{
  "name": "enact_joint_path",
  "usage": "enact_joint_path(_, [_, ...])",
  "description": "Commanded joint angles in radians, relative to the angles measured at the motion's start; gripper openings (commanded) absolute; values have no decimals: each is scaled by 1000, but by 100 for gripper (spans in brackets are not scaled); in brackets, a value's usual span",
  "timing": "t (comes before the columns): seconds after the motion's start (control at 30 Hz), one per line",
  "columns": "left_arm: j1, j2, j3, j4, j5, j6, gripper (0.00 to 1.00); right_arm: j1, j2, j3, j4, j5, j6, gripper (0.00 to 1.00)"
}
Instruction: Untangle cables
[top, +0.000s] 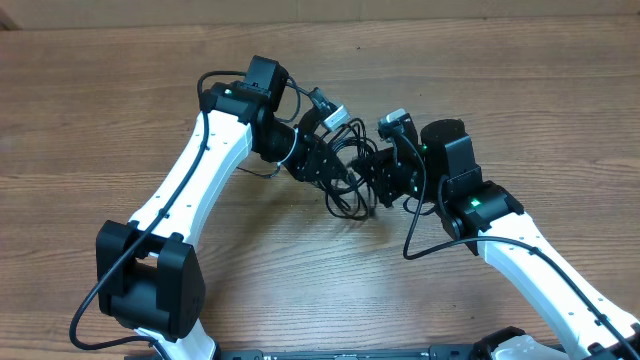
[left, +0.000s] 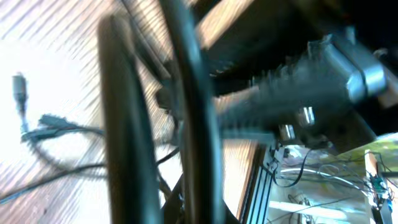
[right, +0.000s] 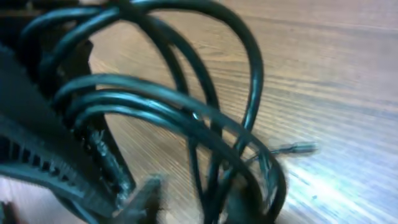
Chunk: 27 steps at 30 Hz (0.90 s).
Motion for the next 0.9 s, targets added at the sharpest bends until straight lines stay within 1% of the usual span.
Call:
enact_joint_path(0.0, [-6,-22,13,20,76,45,4,-4,-4,3,7,31,19,68])
enact_joint_path(0.03, [-4,-22,13,25,68,25,4,-4,-7,3,6,31,27,81])
enact_joint_path(0.07, [-2,-22,13,34,53,-7,4,-4,-14,3,4,31,48,88])
enact_joint_path(0.1, [2,-22,13,41,39,-40,4,-4,-24,3,2,31,63,90])
enact_joint_path(0.13, [8,-22,13,63,2,-116,4,-4,-54,3,-6,31,75,97])
enact_joint_path(0.17, [14,-22,13,80,-18,-167,4,-4,-79,3,-15,31,75,100])
enact_joint_path(0.2, [21,-22,13,108,-29,-244,4,-4,-121,3,-31,32,79,100])
enact_joint_path(0.27, [27,-22,13,151,-30,-328,4,-4,-173,3,-50,35,119,100])
enact_joint_path(0.3, [34,-22,13,190,-42,-417,4,-4,-220,3,-73,35,186,100])
enact_joint_path(0.43, [40,-22,13,233,-97,-637,4,-4,-275,3,-142,30,330,100])
enact_joint_path(0.47, [40,-22,13,237,-98,-675,4,-4,-276,3,-148,17,364,100])
enact_joint_path(0.5, [40,-22,13,241,-98,-698,4,-4,-275,3,-148,-34,440,100])
enact_joint_path(0.53, [40,-22,13,247,-96,-698,4,-4,-273,3,-154,-137,507,100])
enact_joint_path(0.6, [40,-22,13,248,-96,-683,4,-4,-273,3,-153,-230,515,100])
enact_joint_path(0.63, [40,-22,13,248,-95,-673,4,-4,-273,3,-147,-221,516,93])
enact_joint_path(0.67, [40,-22,13,248,-95,-663,4,-4,-271,3,-140,-196,534,77])
enact_joint_path(0.7, [40,-22,13,251,-90,-658,4,-4,-267,3,-145,-144,615,67])
enact_joint_path(0.73, [40,-22,13,253,-77,-644,4,-4,-258,3,-167,-91,753,68])
enact_joint_path(0.77, [40,-22,13,259,-56,-621,4,-4,-252,3,-185,-64,845,71])
enact_joint_path(0.8, [40,-22,13,267,-7,-583,4,-4,-227,2,-215,-30,1004,68])
enact_joint_path(0.87, [40,-22,13,275,60,-536,4,-4,-189,2,-202,-20,1104,59])
